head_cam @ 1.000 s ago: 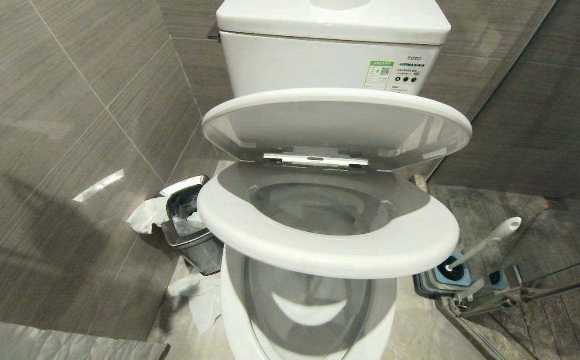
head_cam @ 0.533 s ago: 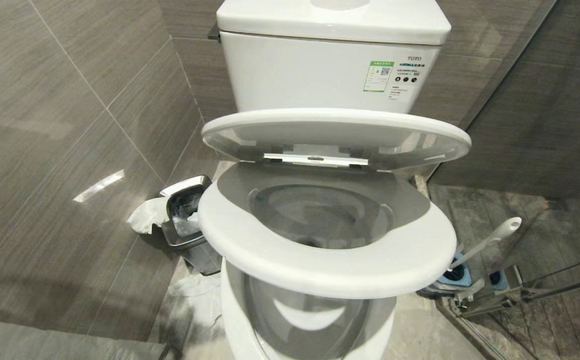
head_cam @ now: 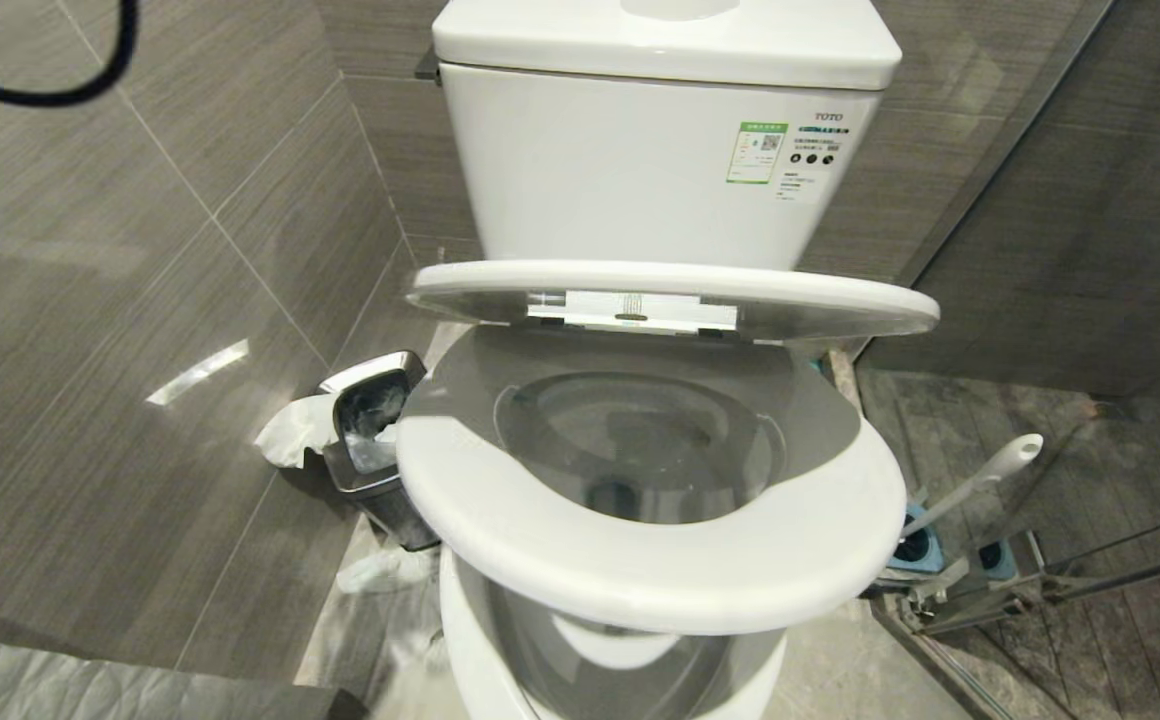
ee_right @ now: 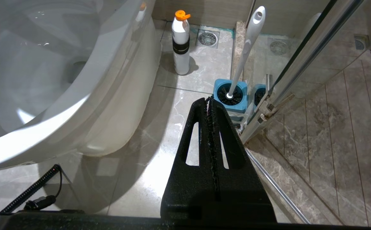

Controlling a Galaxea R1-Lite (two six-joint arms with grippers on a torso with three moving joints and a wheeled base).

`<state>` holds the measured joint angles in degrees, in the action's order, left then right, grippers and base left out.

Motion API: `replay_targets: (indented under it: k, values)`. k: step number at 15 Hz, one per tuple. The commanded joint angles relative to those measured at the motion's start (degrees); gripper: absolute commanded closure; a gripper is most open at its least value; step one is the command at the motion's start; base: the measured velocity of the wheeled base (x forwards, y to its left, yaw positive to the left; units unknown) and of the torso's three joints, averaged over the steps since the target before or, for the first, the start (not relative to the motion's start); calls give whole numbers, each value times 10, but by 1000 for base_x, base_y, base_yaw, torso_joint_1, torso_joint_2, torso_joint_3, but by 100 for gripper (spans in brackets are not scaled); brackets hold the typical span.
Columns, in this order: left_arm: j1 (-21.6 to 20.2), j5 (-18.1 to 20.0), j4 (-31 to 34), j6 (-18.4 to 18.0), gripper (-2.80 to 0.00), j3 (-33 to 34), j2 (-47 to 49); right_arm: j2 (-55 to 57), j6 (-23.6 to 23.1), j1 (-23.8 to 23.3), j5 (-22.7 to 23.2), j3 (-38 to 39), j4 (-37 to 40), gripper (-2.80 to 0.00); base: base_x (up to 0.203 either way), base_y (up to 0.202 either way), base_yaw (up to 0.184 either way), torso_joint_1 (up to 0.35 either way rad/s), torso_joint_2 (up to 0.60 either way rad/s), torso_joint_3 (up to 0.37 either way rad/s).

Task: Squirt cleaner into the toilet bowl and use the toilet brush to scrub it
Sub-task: Close the toilet lid

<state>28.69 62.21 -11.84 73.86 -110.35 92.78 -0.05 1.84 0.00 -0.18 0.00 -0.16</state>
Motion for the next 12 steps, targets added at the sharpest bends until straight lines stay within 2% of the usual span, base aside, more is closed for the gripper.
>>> replay_targets:
  k: [1, 2, 4, 5, 6, 7, 9, 11, 12]
  values:
    - [34, -190, 157, -203, 0, -10, 70, 0, 0, 0, 0, 0, 0, 0, 0, 0, 0, 0, 0, 0]
    - [48, -228, 178, -298, 0, -12, 78, 0, 0, 0, 0, 0, 0, 0, 0, 0, 0, 0, 0, 0]
    - [60, -279, 194, -528, 0, -14, 77, 0, 0, 0, 0, 0, 0, 0, 0, 0, 0, 0, 0, 0]
    - [64, -322, 198, -632, 0, -14, 72, 0, 0, 0, 0, 0, 0, 0, 0, 0, 0, 0, 0, 0]
    - [70, -372, 199, -714, 0, -14, 64, 0, 0, 0, 0, 0, 0, 0, 0, 0, 0, 0, 0, 0]
    - [73, -393, 203, -749, 0, -14, 47, 0, 0, 0, 0, 0, 0, 0, 0, 0, 0, 0, 0, 0]
    - [72, -397, 227, -768, 0, -9, 25, 0, 0, 0, 0, 0, 0, 0, 0, 0, 0, 0, 0, 0]
    - [70, -396, 285, -804, 0, 5, 3, 0, 0, 0, 0, 0, 0, 0, 0, 0, 0, 0, 0, 0]
    - [70, -389, 334, -826, 0, 18, -12, 0, 0, 0, 0, 0, 0, 0, 0, 0, 0, 0, 0, 0]
